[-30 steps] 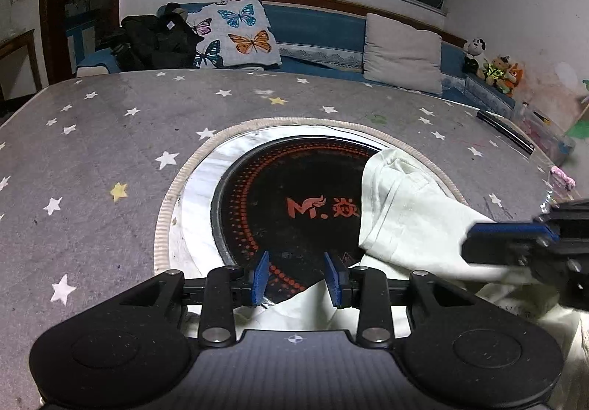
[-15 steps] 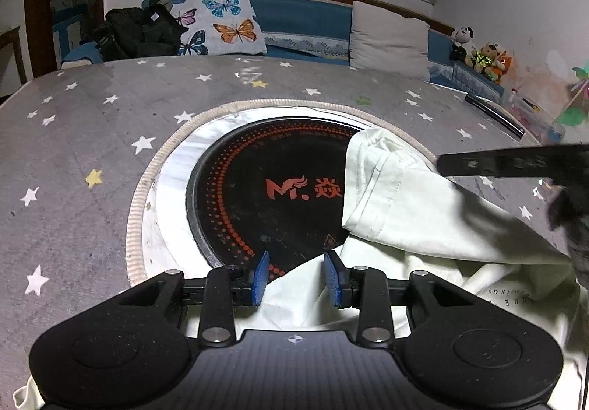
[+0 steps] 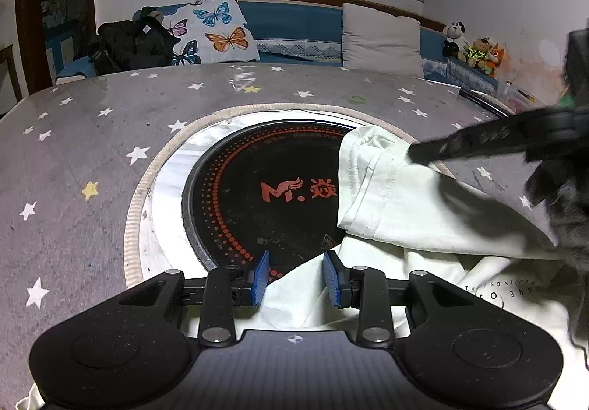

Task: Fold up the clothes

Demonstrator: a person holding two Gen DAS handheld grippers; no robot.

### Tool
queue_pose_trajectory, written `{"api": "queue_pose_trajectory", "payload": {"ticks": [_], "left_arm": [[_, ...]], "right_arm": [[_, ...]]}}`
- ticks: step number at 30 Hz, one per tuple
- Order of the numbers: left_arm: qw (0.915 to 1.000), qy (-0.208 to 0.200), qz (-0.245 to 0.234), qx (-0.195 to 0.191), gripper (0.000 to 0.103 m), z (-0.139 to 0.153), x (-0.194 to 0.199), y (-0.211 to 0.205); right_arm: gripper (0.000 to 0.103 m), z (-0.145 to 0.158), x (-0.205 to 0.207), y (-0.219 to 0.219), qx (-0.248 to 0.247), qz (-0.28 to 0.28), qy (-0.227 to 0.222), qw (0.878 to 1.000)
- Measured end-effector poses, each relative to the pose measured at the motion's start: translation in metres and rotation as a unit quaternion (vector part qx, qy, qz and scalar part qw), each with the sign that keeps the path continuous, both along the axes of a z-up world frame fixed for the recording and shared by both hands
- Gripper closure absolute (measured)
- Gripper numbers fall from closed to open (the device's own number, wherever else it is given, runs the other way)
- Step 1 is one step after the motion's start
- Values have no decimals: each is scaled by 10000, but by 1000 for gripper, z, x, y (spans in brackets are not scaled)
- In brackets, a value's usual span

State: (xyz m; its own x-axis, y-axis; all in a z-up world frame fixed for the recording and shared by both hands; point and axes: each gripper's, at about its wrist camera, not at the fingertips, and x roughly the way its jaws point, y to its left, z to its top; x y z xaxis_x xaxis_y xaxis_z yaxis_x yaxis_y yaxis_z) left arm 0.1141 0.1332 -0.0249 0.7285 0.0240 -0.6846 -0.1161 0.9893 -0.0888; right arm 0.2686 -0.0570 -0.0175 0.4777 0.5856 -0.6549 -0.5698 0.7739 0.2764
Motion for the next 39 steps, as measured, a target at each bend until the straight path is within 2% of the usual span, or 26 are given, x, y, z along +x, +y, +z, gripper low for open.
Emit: {"api": "queue_pose_trajectory", "payload": {"ticks": [6,9,13,16,18,20,23,29,34,36,39], "left_arm": [[9999,-13,47,126,69,-1,-1,0],[9998,-7,100,166,69,-2,-1,2],[9997,-7,144,208,69,-2,-1,3],[9996,6,164,243,69,-2,0,3],[9995,40,174,249,69,-1,1,3],[9995,82,186,244,69,0,2,2],[9996,49,152,222,69,6,5,-2],[9997,-126,-160,114,69,16,34,-21],[9985,-166,-423,-309,68,16,75,-37],[9977,-140,-458,-484,68,14,91,-43],[9974,-65,-483,-535,68,9,112,-51]], "right_arm": [[100,50,-13,-32,-141,-500,-998,9936],[100,71,-13,-55,-484,-995,-1537,9819],[100,79,-12,-91,-1173,-1813,-1964,9564],[100,62,-8,-115,-1629,-2214,-1752,9454],[100,40,-1,-129,-1904,-2373,-1396,9423],[99,15,6,-136,-2203,-2292,-893,9439],[98,-1,5,-143,-2214,-2330,-720,9442],[95,3,5,-147,-1852,-2358,-828,9504],[89,-3,0,-149,-1688,-2285,-720,9561],[83,-5,-1,-149,-1633,-2260,-683,9579],[80,-8,-2,-148,-1586,-2204,-649,9602]]}}
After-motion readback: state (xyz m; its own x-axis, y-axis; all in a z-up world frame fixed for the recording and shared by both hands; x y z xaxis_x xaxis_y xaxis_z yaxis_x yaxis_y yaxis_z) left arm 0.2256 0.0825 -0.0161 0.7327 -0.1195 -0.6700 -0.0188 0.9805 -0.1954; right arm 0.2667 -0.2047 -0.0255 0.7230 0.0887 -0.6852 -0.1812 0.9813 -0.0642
